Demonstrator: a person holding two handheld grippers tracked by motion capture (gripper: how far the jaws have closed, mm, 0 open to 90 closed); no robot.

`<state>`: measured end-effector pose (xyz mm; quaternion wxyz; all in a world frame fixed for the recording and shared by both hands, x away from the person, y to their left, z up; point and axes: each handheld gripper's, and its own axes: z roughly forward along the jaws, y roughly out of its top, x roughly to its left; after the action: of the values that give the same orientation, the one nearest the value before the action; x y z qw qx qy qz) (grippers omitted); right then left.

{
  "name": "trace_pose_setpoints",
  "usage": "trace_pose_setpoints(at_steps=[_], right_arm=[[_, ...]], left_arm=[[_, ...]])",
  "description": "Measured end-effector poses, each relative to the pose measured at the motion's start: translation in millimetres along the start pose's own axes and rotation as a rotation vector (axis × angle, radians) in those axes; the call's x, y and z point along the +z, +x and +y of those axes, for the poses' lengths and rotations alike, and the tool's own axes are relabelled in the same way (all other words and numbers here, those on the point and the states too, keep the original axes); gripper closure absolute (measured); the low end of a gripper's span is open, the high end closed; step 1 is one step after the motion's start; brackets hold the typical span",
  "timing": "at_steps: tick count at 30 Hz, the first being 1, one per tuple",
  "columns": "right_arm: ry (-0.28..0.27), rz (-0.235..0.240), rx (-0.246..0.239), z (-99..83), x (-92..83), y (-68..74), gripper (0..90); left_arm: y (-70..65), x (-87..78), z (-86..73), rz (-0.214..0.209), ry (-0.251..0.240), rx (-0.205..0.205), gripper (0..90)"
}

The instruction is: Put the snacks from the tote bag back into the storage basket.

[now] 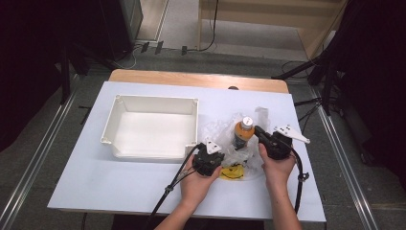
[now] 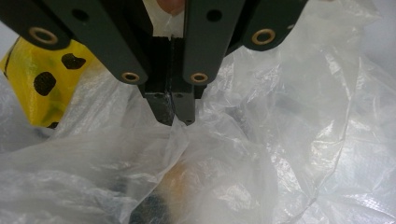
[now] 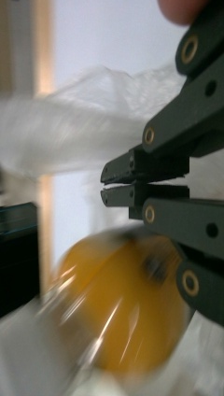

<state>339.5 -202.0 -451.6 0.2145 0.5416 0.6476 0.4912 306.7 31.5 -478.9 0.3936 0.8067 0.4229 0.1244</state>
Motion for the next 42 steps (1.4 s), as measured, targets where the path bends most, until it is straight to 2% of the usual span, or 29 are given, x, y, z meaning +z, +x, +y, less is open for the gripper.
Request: trace_pose_setpoints(at_steps=[1,2,4,6,8,10,13,14,16,20,21,22,23,25,27,31,32,33,36,42], right_arm=[[0.0,0.0,0.0,0.0,0.0,0.0,90.0],[0.086,-0.027,0.003,-7.5,10.8,-5.0,90.0],[0.192,-0.042,0.018,-15.4,21.7,-10.2,90.0],[0.247,-0.051,0.021,-21.1,27.2,-13.7,90.0],[0.264,-0.047,0.031,-22.1,28.5,-14.8,90.0],[0.265,-0.058,0.01,-21.6,28.0,-12.6,90.0],[0.217,-0.03,0.018,-19.9,23.1,-12.1,75.4],[0.185,-0.026,0.021,-17.8,19.4,-12.0,70.5],[0.12,-0.01,0.028,-10.5,9.3,-10.6,66.5],[-0.008,0.028,0.015,9.3,-15.8,-2.2,64.6],[-0.008,0.028,0.015,9.3,-15.8,-2.2,64.6],[-0.035,0.036,0.002,14.2,-21.8,0.7,65.2],[-0.085,0.03,-0.021,22.6,-32.5,7.7,66.8],[-0.121,0.053,-0.031,29.6,-42.2,15.2,67.5],[-0.157,0.066,-0.064,35.5,-50.8,24.7,68.5],[-0.184,0.094,-0.084,40.7,-58.1,35.2,67.2],[-0.187,0.108,-0.104,42.2,-59.4,40.2,64.6],[-0.184,0.116,-0.101,42.1,-59.5,41.9,62.8],[-0.177,0.145,-0.106,40.9,-56.3,44.8,53.1],[-0.157,0.15,-0.12,33.9,-45.9,46.5,44.7]], left_arm=[[0.0,0.0,0.0,0.0,0.0,0.0,90.0],[0.1,0.2,-0.1,-0.003,-0.003,-0.001,90.0],[0.2,0.2,-0.2,-0.005,-0.004,-0.002,90.0],[0.1,0.1,-0.2,-0.004,-0.004,-0.002,90.0],[-0.2,0.0,-0.1,-0.001,-0.002,0.0,90.0],[0.1,0.1,-0.2,-0.004,-0.003,-0.001,90.0],[0.2,0.1,-0.2,-0.005,-0.003,-0.001,90.0],[0.0,0.0,-0.2,-0.004,-0.002,-0.001,90.0],[0.0,0.0,-0.1,-0.003,-0.001,0.001,90.0],[-0.4,0.2,-0.1,-0.001,-0.005,0.0,90.0],[-0.4,0.2,-0.1,-0.001,-0.005,0.0,90.0],[-0.5,0.1,-0.1,0.0,-0.005,0.003,90.0],[-0.8,0.1,-0.2,0.0,-0.006,0.001,90.0],[-1.0,0.1,-0.2,0.0,-0.007,0.001,90.0],[-1.1,0.1,-0.2,0.001,-0.006,0.005,90.0],[-1.4,0.3,-0.4,0.0,-0.009,0.007,90.0],[-1.7,0.4,-0.4,0.001,-0.011,0.006,90.0],[-1.9,0.6,-0.4,0.001,-0.013,0.003,90.0],[-2.0,0.5,-0.6,0.0,-0.012,0.006,90.0],[-2.3,0.6,-0.6,0.002,-0.013,0.007,89.9]])
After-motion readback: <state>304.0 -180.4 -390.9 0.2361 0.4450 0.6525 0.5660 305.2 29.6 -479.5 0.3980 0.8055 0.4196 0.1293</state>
